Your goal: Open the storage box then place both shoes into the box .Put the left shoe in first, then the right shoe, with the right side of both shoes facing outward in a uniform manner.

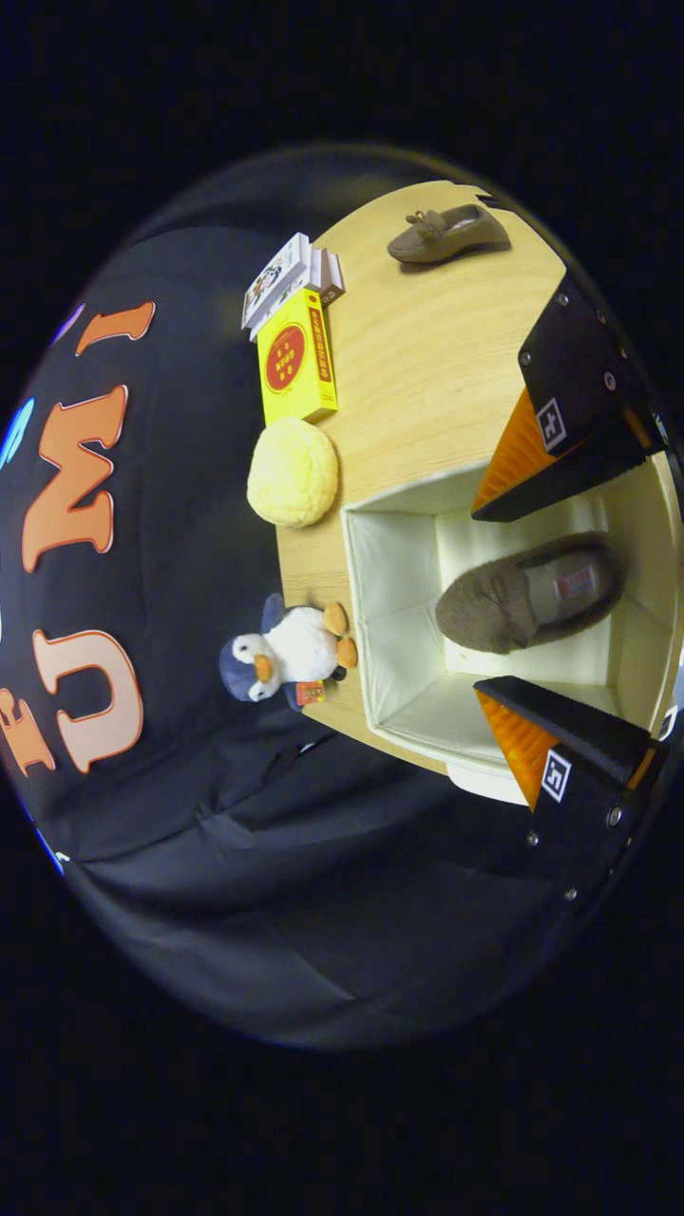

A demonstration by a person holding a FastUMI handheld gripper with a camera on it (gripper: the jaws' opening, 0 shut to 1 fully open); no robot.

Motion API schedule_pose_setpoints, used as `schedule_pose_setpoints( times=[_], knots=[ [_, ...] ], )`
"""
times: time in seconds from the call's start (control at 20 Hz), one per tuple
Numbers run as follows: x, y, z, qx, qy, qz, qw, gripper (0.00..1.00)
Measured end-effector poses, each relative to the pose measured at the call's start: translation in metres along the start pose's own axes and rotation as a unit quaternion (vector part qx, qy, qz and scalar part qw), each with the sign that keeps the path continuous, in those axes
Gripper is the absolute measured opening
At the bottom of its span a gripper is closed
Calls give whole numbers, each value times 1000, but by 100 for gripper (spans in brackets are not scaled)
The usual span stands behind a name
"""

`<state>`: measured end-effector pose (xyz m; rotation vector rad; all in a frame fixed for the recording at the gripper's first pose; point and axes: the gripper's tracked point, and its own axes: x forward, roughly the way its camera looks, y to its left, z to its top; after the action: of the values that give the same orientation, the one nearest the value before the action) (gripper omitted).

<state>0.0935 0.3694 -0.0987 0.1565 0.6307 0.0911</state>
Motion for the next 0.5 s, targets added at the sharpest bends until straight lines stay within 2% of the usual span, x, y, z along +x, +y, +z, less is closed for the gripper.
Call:
schedule_pose_setpoints(
  times=[0.15,0.5],
  knots=[
    [-12,-52,14,5,-19,-24,1000,98],
    [-30,-206,20,29,-34,-113,993,98]
  ],
)
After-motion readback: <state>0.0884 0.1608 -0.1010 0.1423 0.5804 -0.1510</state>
